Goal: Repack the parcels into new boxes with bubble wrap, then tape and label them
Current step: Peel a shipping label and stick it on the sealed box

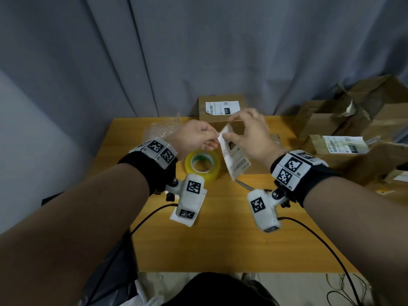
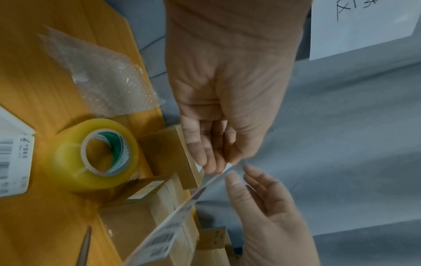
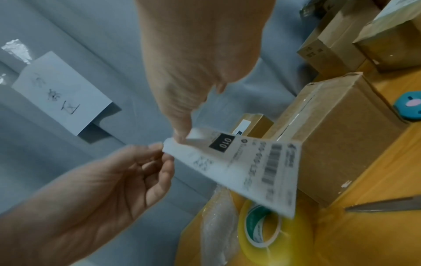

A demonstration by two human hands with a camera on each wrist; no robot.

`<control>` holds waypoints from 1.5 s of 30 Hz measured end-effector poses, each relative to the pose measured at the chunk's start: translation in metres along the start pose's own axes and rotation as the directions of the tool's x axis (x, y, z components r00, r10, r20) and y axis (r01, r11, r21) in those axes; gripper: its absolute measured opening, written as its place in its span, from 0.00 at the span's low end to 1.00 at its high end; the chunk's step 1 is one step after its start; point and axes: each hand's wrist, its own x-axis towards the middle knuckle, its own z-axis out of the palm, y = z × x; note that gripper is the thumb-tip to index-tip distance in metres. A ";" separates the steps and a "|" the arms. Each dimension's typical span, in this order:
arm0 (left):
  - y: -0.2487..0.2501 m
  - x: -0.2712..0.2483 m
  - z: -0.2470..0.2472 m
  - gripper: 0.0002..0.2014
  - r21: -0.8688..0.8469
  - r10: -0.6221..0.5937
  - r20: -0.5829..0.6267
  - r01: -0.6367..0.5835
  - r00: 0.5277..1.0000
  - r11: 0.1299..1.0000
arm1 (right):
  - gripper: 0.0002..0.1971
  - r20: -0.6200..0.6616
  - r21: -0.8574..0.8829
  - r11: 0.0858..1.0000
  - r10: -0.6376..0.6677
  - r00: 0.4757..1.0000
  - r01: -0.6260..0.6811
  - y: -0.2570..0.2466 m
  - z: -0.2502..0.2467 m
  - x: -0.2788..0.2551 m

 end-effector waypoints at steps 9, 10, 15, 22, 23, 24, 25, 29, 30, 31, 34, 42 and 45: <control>0.000 0.002 0.005 0.08 -0.222 0.077 -0.072 -0.092 0.994 0.971 | 0.10 -0.019 0.462 0.883 -0.085 0.996 0.085 -0.016 0.008 -0.001; 0.000 0.001 0.005 0.08 -0.223 0.080 -0.078 -0.096 0.994 0.970 | 0.11 -0.016 0.461 0.883 -0.089 0.996 0.086 -0.015 0.009 0.000; -0.003 0.001 0.008 0.05 -0.195 0.045 -0.157 -0.076 0.987 0.978 | 0.09 -0.001 0.452 0.888 -0.093 0.996 0.083 -0.014 0.010 0.000; -0.003 0.004 0.009 0.06 -0.134 0.034 -0.200 -0.061 0.979 0.989 | 0.10 0.001 0.477 0.874 -0.105 0.994 0.092 -0.015 0.008 -0.001; -0.003 0.004 0.010 0.05 -0.127 0.036 -0.201 -0.062 0.979 0.990 | 0.10 0.005 0.482 0.871 -0.105 0.994 0.090 -0.015 0.008 -0.001; -0.003 0.004 0.010 0.05 -0.121 0.040 -0.200 -0.066 0.979 0.990 | 0.10 0.010 0.490 0.867 -0.103 0.995 0.085 -0.014 0.007 -0.002; -0.003 0.004 0.011 0.05 -0.114 0.048 -0.198 -0.071 0.979 0.991 | 0.09 0.016 0.499 0.863 -0.096 0.995 0.076 -0.014 0.007 -0.001; -0.001 0.004 0.014 0.06 -0.079 0.096 -0.189 -0.113 0.977 0.991 | 0.06 0.013 0.520 0.853 -0.049 0.999 0.035 -0.008 0.003 0.001; -0.001 0.004 0.016 0.07 -0.073 0.108 -0.190 -0.124 0.976 0.990 | 0.06 0.005 0.525 0.850 -0.040 0.999 0.031 -0.007 0.001 0.002; 0.001 0.005 0.018 0.07 -0.063 0.118 -0.193 -0.132 0.974 0.989 | 0.06 0.000 0.534 0.845 -0.032 0.999 0.028 -0.006 0.000 0.002; 0.005 0.009 0.026 0.08 0.023 0.142 -0.232 -0.140 0.962 0.990 | 0.05 0.004 0.531 0.847 -0.022 1.000 0.016 -0.002 -0.007 0.004; 0.012 0.021 0.053 0.10 0.121 0.125 -0.267 -0.095 0.956 0.988 | 0.09 0.019 0.485 0.874 0.021 1.000 -0.028 0.017 -0.025 0.012; 0.011 0.023 0.061 0.09 0.119 0.116 -0.244 -0.089 0.963 0.989 | 0.08 0.044 0.495 0.867 0.049 0.998 -0.064 0.031 -0.031 0.011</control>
